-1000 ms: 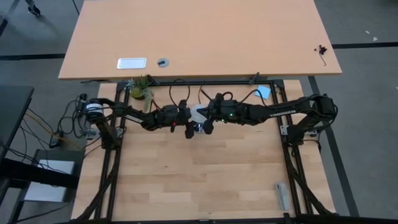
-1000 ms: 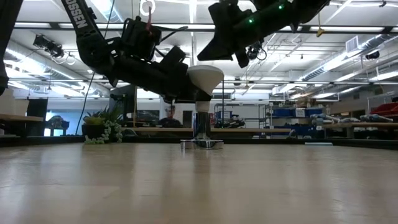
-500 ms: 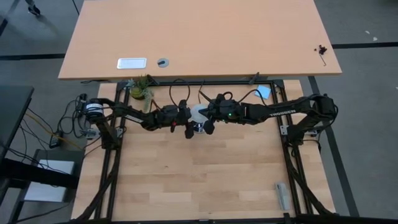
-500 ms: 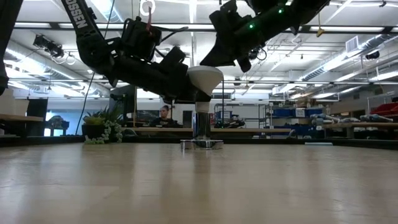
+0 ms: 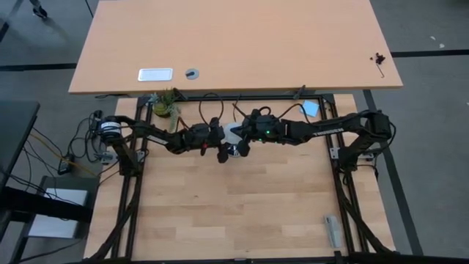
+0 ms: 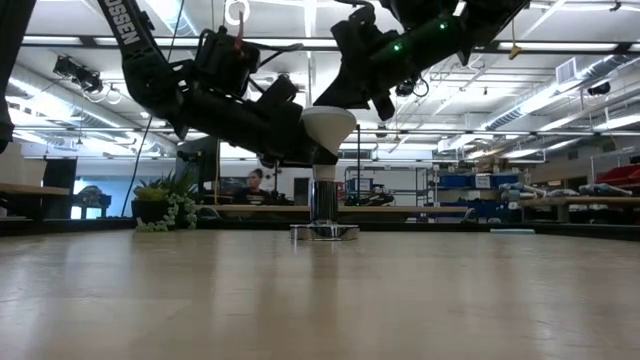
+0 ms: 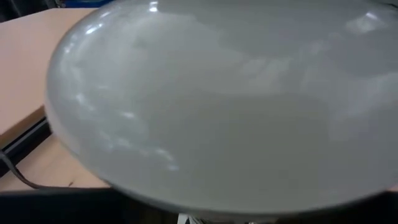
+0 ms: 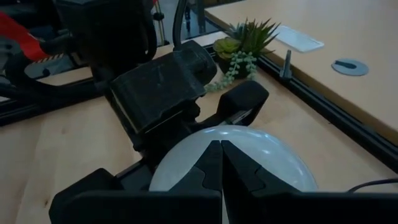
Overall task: Screw lightbulb
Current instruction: Insert the white lightbulb into the desk lamp
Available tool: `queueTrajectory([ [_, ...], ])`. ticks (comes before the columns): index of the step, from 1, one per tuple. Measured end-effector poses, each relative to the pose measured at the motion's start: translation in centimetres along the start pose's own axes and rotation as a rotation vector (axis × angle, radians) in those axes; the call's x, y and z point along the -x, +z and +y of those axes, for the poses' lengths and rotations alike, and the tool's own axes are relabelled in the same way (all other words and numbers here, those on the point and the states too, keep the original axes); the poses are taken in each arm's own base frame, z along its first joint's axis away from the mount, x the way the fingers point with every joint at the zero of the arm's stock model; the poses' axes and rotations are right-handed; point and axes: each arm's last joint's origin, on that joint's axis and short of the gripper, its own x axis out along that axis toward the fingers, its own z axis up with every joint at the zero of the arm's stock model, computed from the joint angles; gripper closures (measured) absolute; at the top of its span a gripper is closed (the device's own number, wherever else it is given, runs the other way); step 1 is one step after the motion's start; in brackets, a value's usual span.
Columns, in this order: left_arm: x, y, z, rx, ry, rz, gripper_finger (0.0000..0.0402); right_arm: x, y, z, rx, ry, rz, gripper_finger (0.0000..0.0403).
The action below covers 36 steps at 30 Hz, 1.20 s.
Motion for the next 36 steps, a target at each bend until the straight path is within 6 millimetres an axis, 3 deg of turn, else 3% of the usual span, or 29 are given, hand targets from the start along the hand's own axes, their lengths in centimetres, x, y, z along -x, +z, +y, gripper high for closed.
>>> queueTrajectory([
  [29,1.6,1.0,0.0,-0.001,0.016,0.101,0.0224,-0.2,-0.2,0.0,0.009,0.011,0.008,0.0394],
  [36,2.9,2.1,0.2,-0.027,0.021,0.123,0.0224,-0.2,-0.1,0.0,0.006,0.026,-0.001,0.0394],
])
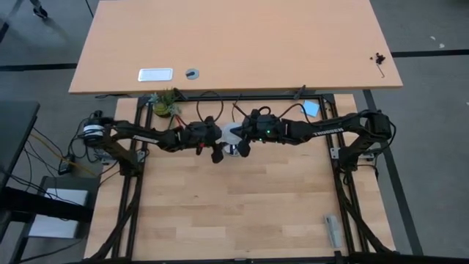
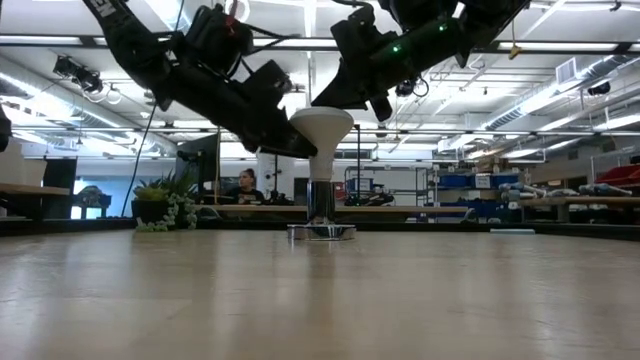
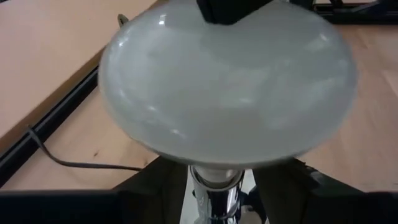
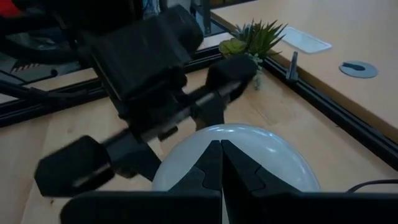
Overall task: Screw lightbulb
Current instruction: Insert the white lightbulb into the desk lamp
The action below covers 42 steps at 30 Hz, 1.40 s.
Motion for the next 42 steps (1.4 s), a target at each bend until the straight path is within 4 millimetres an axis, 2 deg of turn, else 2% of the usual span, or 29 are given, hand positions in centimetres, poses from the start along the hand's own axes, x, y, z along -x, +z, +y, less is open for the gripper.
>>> queueTrajectory([
  [5,0.7,0.2,0.0,0.015,-0.009,0.018,0.0224,-0.1,0.1,-0.3,-0.003,0.002,-0.001,0.0394],
  [8,0.6,-0.7,-0.1,0.039,-0.029,0.008,0.0224,-0.1,0.1,-0.3,0.005,0.011,-0.003,0.0394],
  [14,2.0,-2.4,-0.3,0.121,-0.039,-0.224,0.0224,-0.1,0.1,-0.3,0.010,0.024,-0.010,0.0394],
  [17,2.3,-3.1,-0.5,0.145,-0.022,-0.277,0.0224,-0.1,0.1,-0.3,0.011,0.025,-0.017,0.0394],
  [32,-0.4,-3.4,-0.8,0.117,0.002,-0.253,0.0223,-0.2,0.4,-0.8,0.008,0.046,-0.027,0.0395],
  [42,-0.5,-3.5,-0.9,0.094,0.000,-0.262,0.0224,-0.2,0.4,-0.9,0.019,0.068,-0.023,0.0395],
])
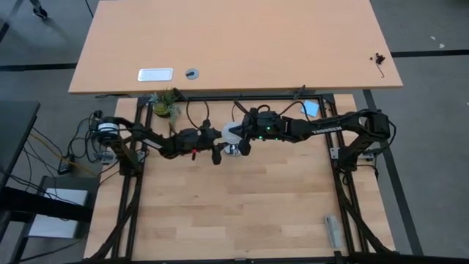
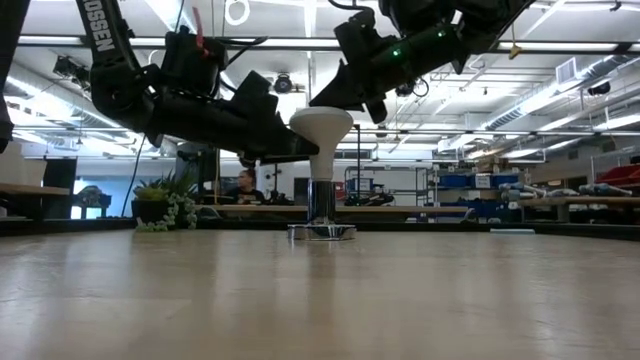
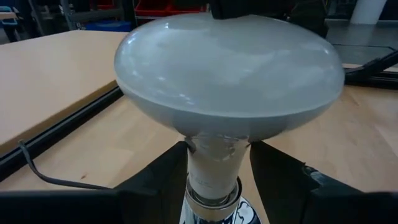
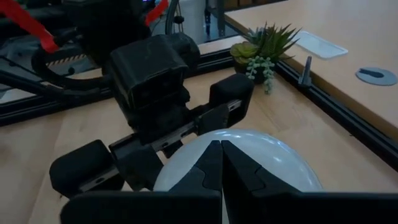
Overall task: Screw lightbulb
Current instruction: Insert the white lightbulb into the desk lamp
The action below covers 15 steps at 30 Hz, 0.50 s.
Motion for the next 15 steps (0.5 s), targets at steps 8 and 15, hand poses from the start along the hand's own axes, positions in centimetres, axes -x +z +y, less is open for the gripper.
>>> queueTrajectory([
  [8,-0.04,0.02,0.72,0.005,0.050,-0.001,0.0224,-0.03,-0.05,-0.08,-0.003,-0.004,0.005,0.0395],
  [15,0.65,-0.34,0.84,0.014,0.071,0.005,0.0224,-0.04,-0.02,-0.25,-0.013,-0.001,0.006,0.0395],
])
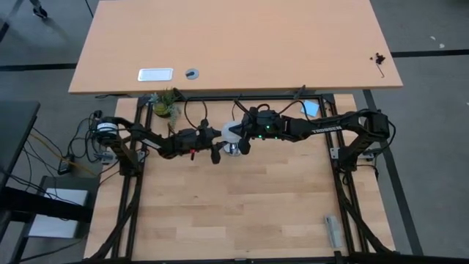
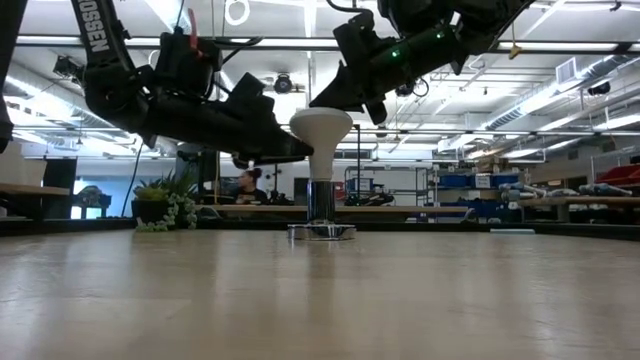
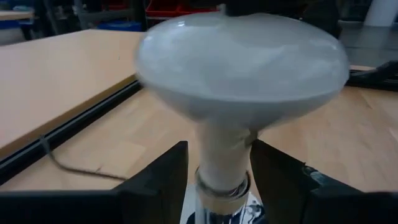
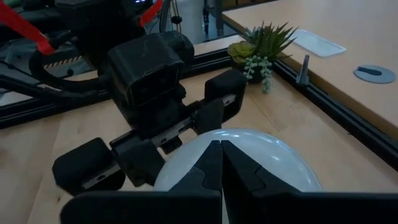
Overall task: Screw lightbulb
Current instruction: Insert the white lightbulb into the desk lamp
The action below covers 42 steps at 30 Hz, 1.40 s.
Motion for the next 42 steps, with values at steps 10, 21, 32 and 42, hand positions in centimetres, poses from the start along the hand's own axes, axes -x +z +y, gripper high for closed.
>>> queueTrajectory([
  [10,2.6,1.0,-1.1,0.053,-0.034,-0.047,0.0229,0.0,0.0,0.0,-0.008,0.006,0.004,0.0395],
  [21,2.9,2.3,-4.1,0.048,-0.125,-0.093,0.0277,0.0,0.1,-0.2,-0.011,0.001,-0.004,0.0395],
  [32,2.5,1.8,-2.8,0.009,0.000,-0.039,0.0360,0.0,0.1,-0.3,-0.011,-0.007,-0.005,0.0395],
  [42,2.3,1.9,-2.0,-0.012,0.067,-0.054,0.0398,0.0,0.0,-0.3,-0.014,-0.016,0.005,0.0395],
])
